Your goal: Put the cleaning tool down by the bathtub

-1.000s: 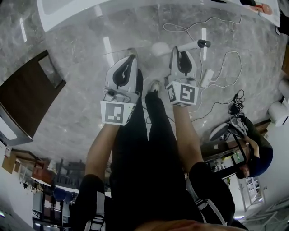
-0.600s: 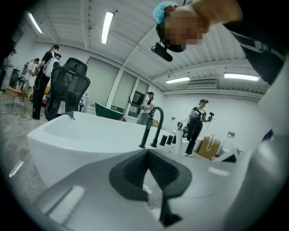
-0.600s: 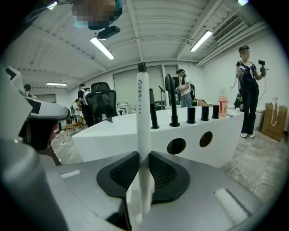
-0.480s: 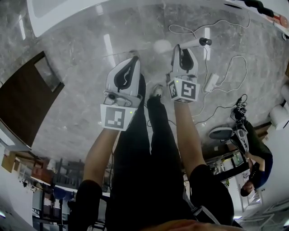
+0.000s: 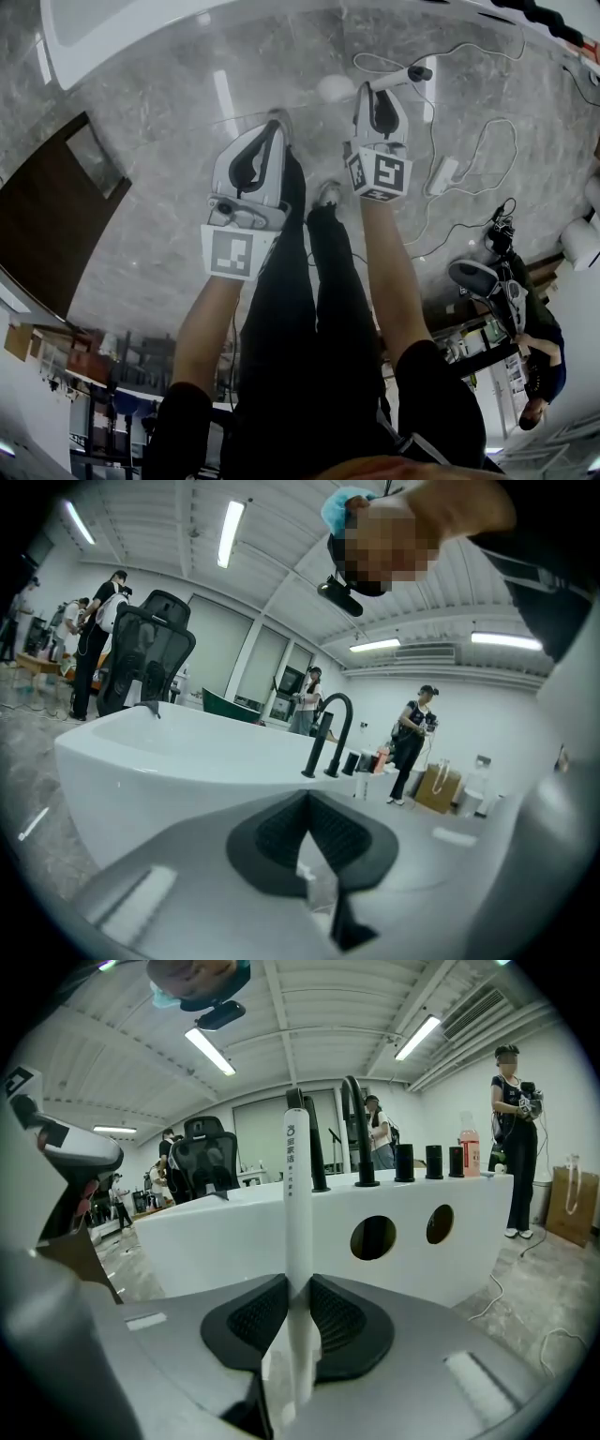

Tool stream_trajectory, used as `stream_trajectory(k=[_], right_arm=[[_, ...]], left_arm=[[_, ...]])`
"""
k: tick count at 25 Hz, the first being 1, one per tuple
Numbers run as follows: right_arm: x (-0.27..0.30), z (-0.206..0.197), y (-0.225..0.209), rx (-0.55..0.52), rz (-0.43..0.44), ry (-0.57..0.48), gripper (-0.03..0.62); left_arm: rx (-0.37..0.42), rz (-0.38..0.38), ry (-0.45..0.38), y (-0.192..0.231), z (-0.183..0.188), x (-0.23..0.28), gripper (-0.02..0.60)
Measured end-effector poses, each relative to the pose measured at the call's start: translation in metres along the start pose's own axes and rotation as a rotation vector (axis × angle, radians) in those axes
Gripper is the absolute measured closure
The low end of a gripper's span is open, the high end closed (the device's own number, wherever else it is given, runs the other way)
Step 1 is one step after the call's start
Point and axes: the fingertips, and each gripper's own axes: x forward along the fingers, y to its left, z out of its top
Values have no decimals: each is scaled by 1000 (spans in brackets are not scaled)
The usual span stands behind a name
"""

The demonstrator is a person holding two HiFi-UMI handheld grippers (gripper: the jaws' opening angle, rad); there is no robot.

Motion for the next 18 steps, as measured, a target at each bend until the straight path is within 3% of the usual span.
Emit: stream_trajectory(k=[7, 18], right_arm=[[22, -26, -1, 5, 5, -8, 516], [48, -95, -7, -7, 28, -24, 516]], left_arm=[[5, -20, 3, 5, -22, 13, 574], [15, -11, -74, 11, -51, 15, 574]])
